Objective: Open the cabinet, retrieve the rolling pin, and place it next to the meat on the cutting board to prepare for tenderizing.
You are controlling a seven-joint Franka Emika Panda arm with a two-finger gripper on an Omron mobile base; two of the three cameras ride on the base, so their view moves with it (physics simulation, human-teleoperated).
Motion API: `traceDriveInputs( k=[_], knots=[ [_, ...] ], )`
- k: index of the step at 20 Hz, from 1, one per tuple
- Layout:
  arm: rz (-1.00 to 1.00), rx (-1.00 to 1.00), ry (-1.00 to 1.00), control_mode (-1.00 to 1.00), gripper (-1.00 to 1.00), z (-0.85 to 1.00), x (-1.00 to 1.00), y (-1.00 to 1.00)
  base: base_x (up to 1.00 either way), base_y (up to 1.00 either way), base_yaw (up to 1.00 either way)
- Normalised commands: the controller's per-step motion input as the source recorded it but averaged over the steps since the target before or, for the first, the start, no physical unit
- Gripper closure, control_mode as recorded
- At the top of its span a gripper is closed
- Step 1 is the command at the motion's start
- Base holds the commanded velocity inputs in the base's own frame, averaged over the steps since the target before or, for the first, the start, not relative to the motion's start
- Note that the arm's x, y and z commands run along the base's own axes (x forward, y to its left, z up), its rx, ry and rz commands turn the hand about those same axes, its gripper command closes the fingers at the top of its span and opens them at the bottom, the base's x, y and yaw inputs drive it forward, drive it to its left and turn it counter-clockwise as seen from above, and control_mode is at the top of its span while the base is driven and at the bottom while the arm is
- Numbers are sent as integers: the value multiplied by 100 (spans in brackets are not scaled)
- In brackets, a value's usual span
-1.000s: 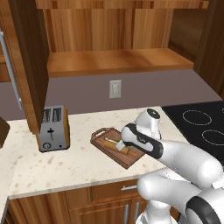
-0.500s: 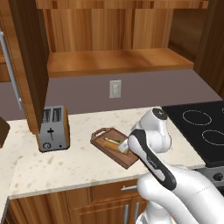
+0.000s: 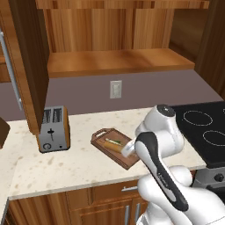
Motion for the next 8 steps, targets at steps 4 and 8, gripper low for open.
traceDriveInputs(
  k=[4, 8],
  knots=[
    [-5, 0, -9, -100, -100, 19, -78, 3, 0, 0, 0],
    [-4, 0, -10, -100, -100, 16, -78, 5, 0, 0, 0]
  ],
)
